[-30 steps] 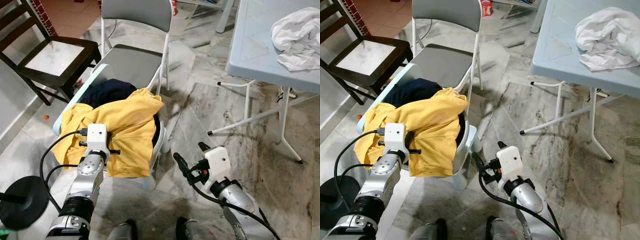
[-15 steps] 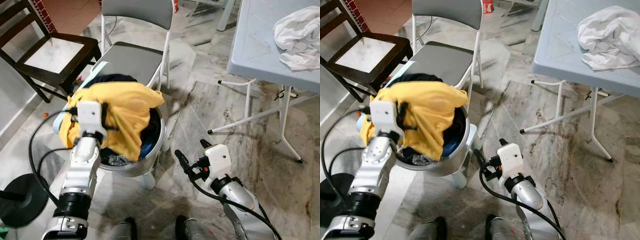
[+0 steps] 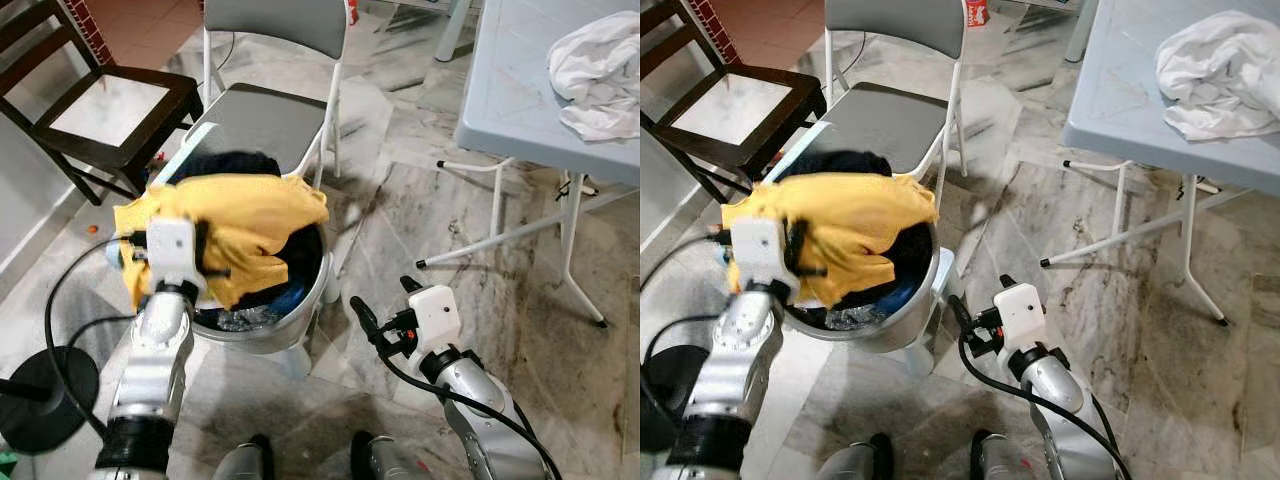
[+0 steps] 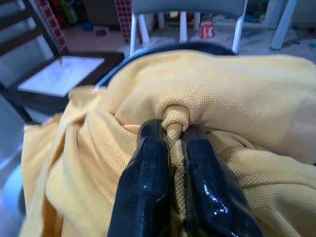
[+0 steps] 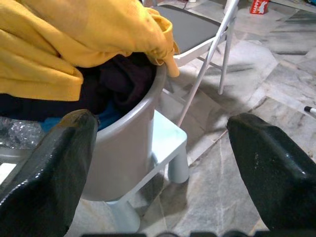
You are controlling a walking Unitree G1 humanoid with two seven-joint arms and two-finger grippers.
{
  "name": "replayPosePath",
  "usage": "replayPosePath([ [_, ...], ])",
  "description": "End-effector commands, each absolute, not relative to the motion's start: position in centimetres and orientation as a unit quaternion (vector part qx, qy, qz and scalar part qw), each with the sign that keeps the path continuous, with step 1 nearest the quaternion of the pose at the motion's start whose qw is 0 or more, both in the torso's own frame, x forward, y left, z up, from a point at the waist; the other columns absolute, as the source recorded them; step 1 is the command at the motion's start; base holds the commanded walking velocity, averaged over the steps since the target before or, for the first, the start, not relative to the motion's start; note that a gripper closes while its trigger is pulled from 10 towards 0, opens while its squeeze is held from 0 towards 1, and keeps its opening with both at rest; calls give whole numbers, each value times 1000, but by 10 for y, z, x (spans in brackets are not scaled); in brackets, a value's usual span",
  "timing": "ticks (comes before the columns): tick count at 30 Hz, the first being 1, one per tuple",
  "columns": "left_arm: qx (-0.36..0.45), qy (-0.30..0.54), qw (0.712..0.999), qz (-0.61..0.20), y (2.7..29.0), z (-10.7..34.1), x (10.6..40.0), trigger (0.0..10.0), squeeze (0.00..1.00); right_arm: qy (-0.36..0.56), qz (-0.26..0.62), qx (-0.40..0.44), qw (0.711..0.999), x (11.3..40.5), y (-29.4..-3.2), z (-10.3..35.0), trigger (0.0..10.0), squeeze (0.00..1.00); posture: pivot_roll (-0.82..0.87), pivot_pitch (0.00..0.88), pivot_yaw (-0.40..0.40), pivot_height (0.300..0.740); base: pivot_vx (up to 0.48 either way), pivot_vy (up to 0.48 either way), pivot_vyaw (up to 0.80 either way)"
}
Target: Hang hanger
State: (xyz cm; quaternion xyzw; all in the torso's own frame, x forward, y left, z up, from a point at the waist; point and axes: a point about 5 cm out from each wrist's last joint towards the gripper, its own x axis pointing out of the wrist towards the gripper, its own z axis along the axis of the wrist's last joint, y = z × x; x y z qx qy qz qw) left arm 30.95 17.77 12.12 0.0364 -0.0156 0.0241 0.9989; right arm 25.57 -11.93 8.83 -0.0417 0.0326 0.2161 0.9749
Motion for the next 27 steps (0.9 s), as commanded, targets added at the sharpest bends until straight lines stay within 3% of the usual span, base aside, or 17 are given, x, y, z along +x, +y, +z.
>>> replayPosePath([
  [1, 33, -6, 999, 28, 177, 119, 306, 0, 0, 43, 215, -42, 975, 252, -119, 82, 10000, 0, 4, 227, 14, 740, 0, 0, 0],
  [9, 59, 29, 998, 20, 181, 109, 282, 0, 0, 42, 213, -47, 975, 256, -122, 83, 10000, 0, 7, 222, 13, 740, 0, 0, 0],
  [12, 74, 79, 994, 19, 193, 87, 262, 0, 0, 43, 212, -49, 975, 257, -123, 82, 10000, 0, 10, 220, 13, 740, 0, 0, 0],
  [16, 82, 98, 992, 23, 196, 78, 259, 0, 0, 45, 214, -49, 975, 256, -121, 80, 10000, 0, 17, 222, 11, 740, 0, 0, 0],
  [17, 87, 102, 991, 26, 196, 75, 260, 2471, 0, 46, 215, -49, 974, 256, -120, 79, 10000, 0, 17, 222, 11, 740, 0, 0, 0],
  [18, 91, 103, 990, 27, 196, 75, 260, 2471, 0, 46, 215, -49, 974, 256, -120, 79, 10000, 0, 17, 222, 11, 740, 0, 0, 0],
  [19, 93, 109, 989, 29, 196, 73, 261, 10000, 0, 46, 217, -50, 974, 256, -120, 79, 10000, 0, 17, 222, 11, 740, 0, 0, 0],
  [20, 92, 127, 987, 37, 197, 66, 261, 10000, 0, 46, 218, -50, 974, 256, -119, 79, 10000, 0, 15, 225, 3, 740, 0, 0, 0],
  [21, 92, 134, 986, 39, 198, 63, 261, 10000, 729, 46, 218, -51, 973, 256, -119, 79, 10000, 0, 15, 225, 3, 740, 0, 0, 0],
  [22, 87, 139, 985, 43, 200, 60, 261, 10000, 1000, 45, 219, -52, 973, 256, -119, 80, 10000, 0, 10, 226, 1, 740, 0, 0, 0],
  [27, 126, 92, 988, 7, 189, 75, 268, 10000, 1000, 46, 216, -57, 974, 256, -124, 80, 10000, 0, -1, 228, 0, 740, 0, 0, 0],
])
